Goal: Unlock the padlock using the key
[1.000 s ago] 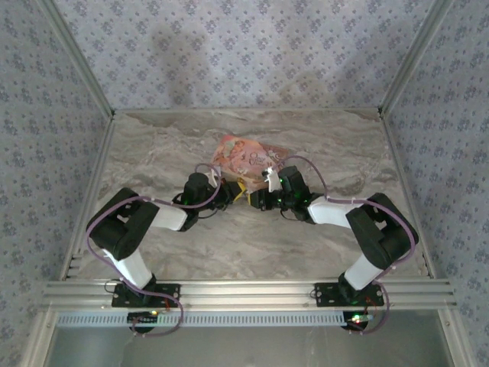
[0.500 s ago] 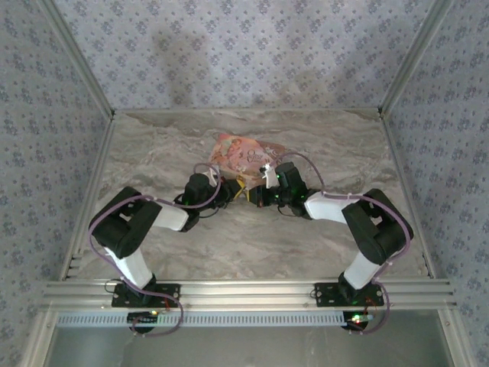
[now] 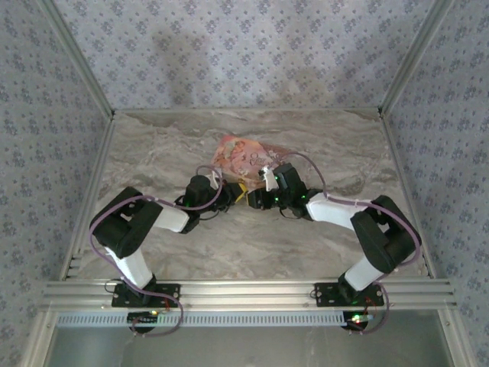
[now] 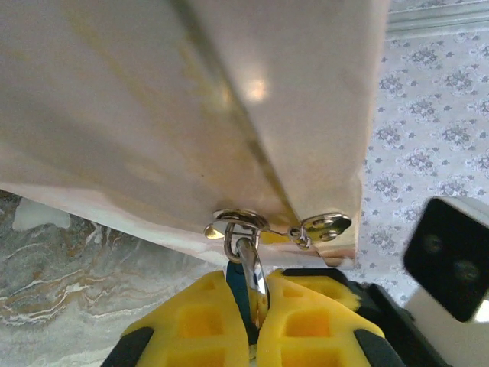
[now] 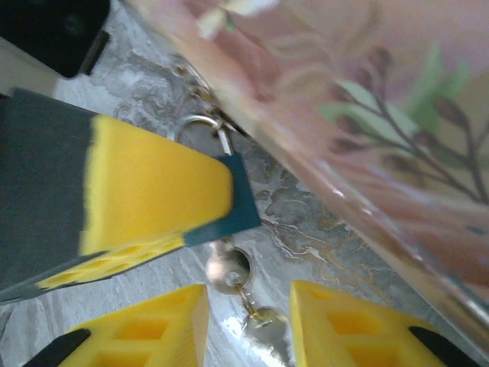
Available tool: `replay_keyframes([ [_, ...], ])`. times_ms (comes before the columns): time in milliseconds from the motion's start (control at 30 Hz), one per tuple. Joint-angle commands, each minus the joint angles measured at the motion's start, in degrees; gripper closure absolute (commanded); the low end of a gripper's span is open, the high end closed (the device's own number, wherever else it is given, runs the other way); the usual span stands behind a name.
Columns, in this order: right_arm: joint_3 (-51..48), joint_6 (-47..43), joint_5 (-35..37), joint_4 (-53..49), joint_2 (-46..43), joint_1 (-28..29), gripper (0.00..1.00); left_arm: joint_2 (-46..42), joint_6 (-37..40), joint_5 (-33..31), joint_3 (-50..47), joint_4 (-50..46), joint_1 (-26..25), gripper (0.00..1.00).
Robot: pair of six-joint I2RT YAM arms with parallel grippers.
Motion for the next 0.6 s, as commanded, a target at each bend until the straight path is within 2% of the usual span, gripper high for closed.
replay_keyframes([
  [0, 1.0, -3.6, 3.0, -2.9, -2.2, 0.3, 0.60, -3.1, 1.3, 4.0, 1.1, 0.3, -0.2, 1.00],
  [400, 5.4, -5.0, 3.6, -3.9, 1.7, 2.0, 0.55, -4.5, 1.7, 4.3, 1.8, -1.4, -0.1, 1.00],
  [500, 6.4, -5.5, 4.0, -4.4, 2.3, 2.0, 0.57, -4.3, 1.6, 4.6, 2.2, -1.3, -0.2, 1.00],
  [567, 7.2, -5.9, 3.3, -5.1, 3.0, 1.9, 0.71, -4.3, 1.6, 4.6, 2.4, -1.4, -0.2, 1.00],
])
